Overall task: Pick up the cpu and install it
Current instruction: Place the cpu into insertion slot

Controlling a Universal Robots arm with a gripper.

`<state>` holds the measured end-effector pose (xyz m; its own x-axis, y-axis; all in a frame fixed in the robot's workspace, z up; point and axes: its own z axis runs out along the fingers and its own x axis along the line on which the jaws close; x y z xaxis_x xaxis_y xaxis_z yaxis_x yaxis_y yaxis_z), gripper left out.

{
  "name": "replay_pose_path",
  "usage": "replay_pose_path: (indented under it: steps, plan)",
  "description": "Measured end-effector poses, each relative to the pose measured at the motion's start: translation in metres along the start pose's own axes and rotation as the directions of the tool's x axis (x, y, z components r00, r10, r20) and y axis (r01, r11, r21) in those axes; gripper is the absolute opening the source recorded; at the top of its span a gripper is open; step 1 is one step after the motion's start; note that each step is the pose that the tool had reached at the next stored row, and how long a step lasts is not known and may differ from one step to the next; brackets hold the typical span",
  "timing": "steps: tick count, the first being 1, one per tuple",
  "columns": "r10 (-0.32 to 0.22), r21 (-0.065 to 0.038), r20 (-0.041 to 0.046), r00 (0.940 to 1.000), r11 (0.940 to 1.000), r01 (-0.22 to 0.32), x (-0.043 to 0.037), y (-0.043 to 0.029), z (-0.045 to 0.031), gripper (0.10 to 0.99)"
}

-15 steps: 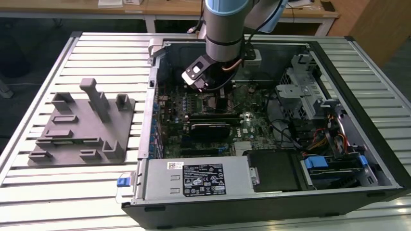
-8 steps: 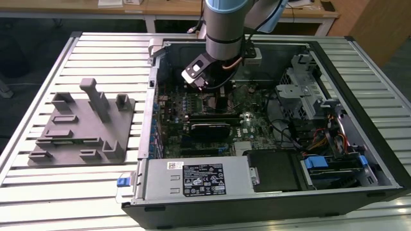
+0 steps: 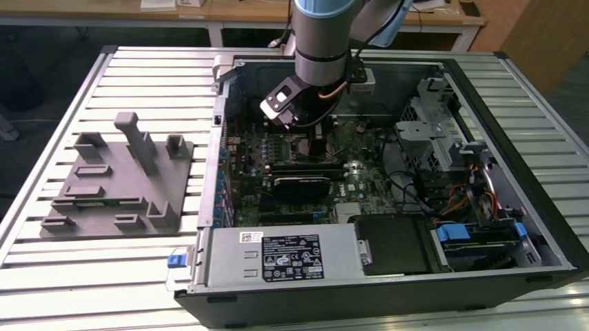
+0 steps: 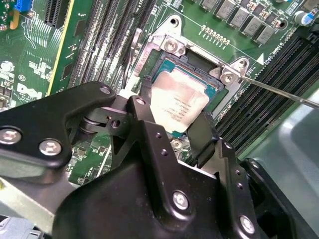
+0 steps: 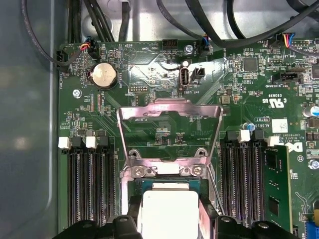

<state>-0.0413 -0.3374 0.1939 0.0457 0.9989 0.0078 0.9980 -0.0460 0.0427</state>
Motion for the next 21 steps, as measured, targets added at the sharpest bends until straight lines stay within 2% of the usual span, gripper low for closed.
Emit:
replay_pose_path:
  steps: [21]
  plan:
    - [-0.024, 0.0, -0.0013, 0.9997, 0.9997, 0.024, -0.0001, -0.0023, 0.0007, 0.533]
